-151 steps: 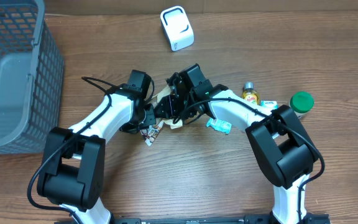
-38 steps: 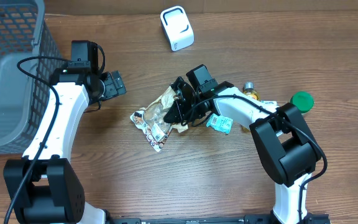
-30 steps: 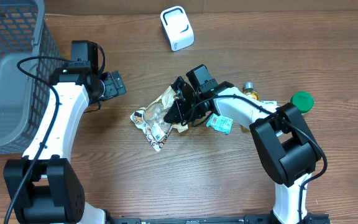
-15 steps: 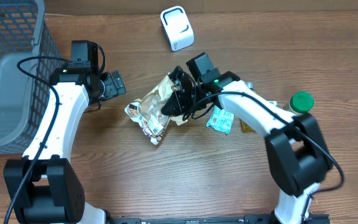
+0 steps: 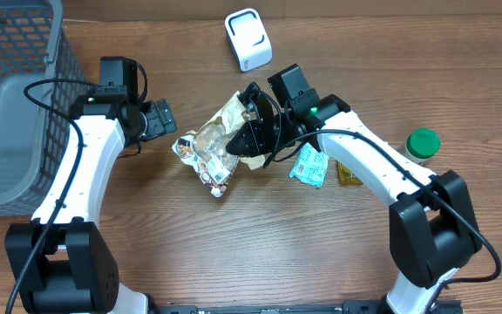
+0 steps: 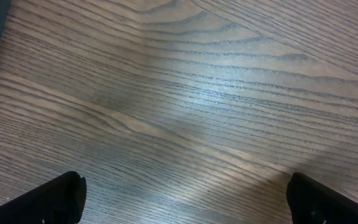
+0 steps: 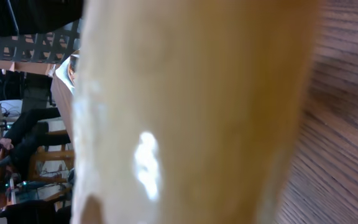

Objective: Scan the item barcode
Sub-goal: 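Lift the PanTree bag with the right gripper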

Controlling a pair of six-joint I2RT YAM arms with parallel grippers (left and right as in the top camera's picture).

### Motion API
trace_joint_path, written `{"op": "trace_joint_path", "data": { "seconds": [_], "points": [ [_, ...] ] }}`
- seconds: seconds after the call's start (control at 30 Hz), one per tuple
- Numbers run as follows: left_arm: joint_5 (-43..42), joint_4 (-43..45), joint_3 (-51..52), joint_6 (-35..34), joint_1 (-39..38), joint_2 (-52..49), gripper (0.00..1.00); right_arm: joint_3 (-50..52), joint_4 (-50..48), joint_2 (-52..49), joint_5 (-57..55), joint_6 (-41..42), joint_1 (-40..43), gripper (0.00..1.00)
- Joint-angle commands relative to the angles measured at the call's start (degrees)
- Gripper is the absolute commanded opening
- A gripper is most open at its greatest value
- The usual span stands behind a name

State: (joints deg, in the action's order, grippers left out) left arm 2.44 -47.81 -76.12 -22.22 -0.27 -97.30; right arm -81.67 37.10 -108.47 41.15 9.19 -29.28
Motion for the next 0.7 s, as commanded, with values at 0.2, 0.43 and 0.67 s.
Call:
{"op": "trace_joint_path", "data": {
  "seconds": [0.2,0.43,0.67],
  "points": [
    [0.7,0.0,-0.4,1.0,-0.1,0.1,1.0,-0.9,0.4,1.1,-0.7,-0.7,0.2,0.04],
    [0.7,0.0,-0.4,1.0,-0.1,0.1,0.99,0.7,2.4,1.1,-17.0,-0.7,0.0,0.04],
    [0.7,0.0,-0.4,1.0,-0.1,0.1,1.0,-0.6,-1.6,1.1,-22.5,-5.0,0.4,0.04]
  ]
}}
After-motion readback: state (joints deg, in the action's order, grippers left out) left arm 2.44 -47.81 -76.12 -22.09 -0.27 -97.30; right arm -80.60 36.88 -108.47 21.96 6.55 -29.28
